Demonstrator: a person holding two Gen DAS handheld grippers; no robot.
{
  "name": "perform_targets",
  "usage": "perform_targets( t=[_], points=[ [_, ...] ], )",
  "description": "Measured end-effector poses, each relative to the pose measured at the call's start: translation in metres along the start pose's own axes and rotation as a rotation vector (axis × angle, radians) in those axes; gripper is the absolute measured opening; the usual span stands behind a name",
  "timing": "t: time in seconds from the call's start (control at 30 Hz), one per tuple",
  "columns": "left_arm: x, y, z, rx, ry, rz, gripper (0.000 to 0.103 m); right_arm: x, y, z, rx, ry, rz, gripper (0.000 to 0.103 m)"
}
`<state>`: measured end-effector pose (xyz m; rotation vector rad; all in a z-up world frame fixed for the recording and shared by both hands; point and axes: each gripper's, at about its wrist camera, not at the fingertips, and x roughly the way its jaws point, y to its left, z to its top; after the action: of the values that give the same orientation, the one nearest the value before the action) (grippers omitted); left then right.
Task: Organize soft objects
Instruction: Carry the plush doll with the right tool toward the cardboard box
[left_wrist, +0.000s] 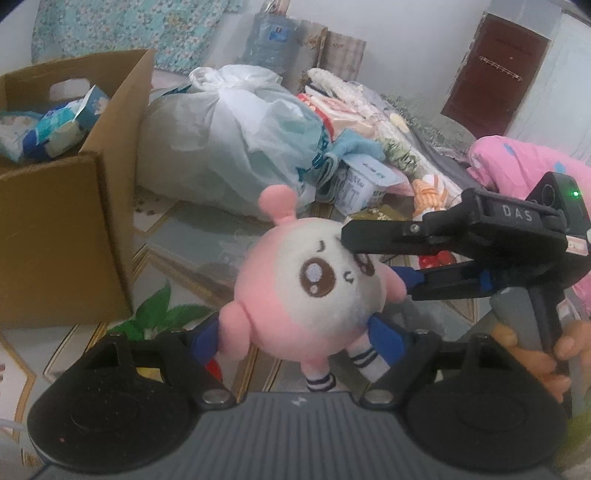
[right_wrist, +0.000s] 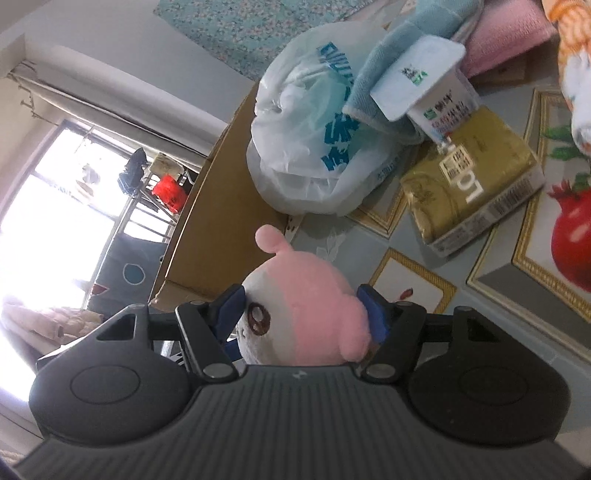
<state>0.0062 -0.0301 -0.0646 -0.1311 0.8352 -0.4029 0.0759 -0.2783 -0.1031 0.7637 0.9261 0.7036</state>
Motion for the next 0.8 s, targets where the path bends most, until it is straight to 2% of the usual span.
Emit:
perform_targets(
  t=[0.27, 0.37, 0.8],
  points=[
    [0.002, -0.016, 0.013, 0.105, -0.057, 0.041, 0.084, -0.011, -0.004, 0.006, -0.005, -0.037, 0.026, 0.064],
    [0.015, -0.015, 0.014, 0.093, -0.005, 0.044, 0.084, -0.008, -0.009, 0.009, 0.004, -0.032, 0.009, 0.065],
    [0.028, -0.009, 0.016, 0.044, 0.028, 0.007, 0.085, -0.003, -0.023, 0.011, 0.051, -0.018, 0.039, 0.066]
  ],
)
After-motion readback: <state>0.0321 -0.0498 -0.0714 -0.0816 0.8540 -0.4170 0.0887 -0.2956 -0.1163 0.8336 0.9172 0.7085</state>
